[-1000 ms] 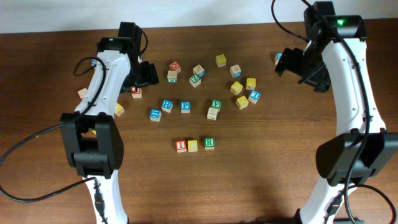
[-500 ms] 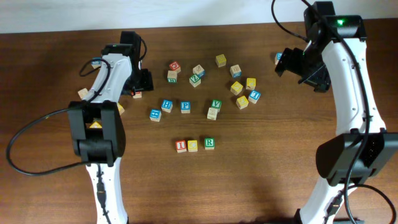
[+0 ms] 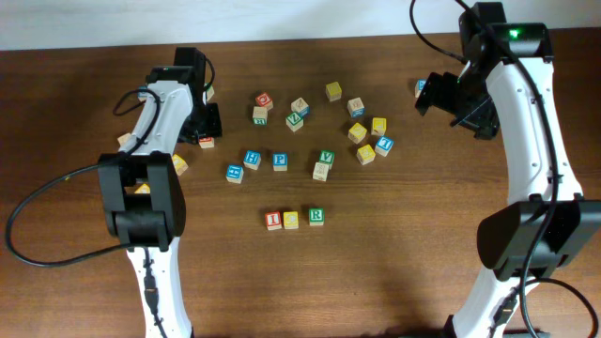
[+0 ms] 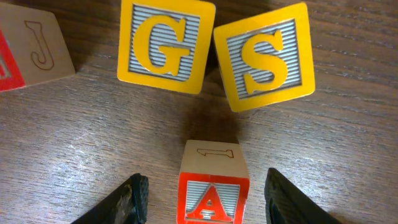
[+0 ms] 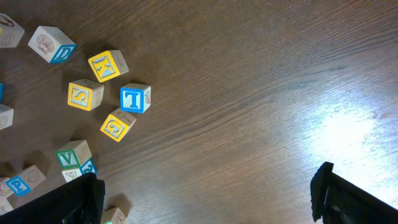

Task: Spell out ICRA
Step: 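Lower the left gripper and grasp the red A block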

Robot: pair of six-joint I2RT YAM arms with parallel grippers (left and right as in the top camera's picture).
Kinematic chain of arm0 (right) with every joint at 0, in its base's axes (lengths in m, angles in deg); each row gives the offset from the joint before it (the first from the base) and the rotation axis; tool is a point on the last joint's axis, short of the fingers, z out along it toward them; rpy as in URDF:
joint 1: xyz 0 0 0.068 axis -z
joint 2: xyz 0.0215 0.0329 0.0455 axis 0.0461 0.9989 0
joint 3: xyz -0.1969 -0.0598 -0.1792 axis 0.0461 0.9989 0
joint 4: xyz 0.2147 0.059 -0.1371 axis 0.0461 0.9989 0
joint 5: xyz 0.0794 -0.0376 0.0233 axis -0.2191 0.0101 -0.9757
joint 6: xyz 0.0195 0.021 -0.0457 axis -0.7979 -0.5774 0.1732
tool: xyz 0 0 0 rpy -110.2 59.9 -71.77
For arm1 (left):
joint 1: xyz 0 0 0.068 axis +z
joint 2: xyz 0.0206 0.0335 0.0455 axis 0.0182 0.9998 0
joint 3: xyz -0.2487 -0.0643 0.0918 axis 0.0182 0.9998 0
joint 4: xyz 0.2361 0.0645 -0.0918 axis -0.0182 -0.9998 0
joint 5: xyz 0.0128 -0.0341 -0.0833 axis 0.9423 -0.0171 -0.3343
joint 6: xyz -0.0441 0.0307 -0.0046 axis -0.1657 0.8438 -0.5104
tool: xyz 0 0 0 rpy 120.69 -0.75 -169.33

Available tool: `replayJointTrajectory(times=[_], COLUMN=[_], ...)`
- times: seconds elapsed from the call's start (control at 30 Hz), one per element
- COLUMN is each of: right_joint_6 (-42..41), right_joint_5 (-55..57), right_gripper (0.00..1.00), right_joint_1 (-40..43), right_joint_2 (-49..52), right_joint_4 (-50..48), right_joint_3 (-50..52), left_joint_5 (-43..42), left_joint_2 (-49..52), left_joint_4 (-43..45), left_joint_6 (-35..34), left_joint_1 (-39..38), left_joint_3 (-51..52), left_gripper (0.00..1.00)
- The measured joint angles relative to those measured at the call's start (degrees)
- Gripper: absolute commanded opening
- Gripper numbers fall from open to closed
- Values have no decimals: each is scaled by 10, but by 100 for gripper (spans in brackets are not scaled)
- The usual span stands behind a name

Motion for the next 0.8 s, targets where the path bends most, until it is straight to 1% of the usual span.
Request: replayJointTrajectory(times=[0.17,0.2,0.3,0.4,0.5,0.6,0.7,0.8], right_joint_6=[0,0,0,0,0,0,0,0], right_joint_5=[0,0,0,0,0,0,0,0], right_gripper=[98,98,98,98,98,98,98,98], right_joint_1=[0,0,0,0,0,0,0,0], right_joint_2=[0,0,0,0,0,0,0,0], right_joint_4=[0,0,0,0,0,0,0,0], right_joint_3=[0,0,0,0,0,0,0,0], left_joint_5=[-7,-8,-12,-11,-11,-11,-11,-11], left_joint_2=[0,0,0,0,0,0,0,0], left_joint_4=[3,3,16,23,29,29,35,40], left_joint_6=[0,0,9,19,21,22,23,23], left_joint_1=[0,0,0,0,0,0,0,0], left_joint_3=[6,9,10,14,27,29,29,29], left_gripper=[53,49,48,49,45,38,35,35])
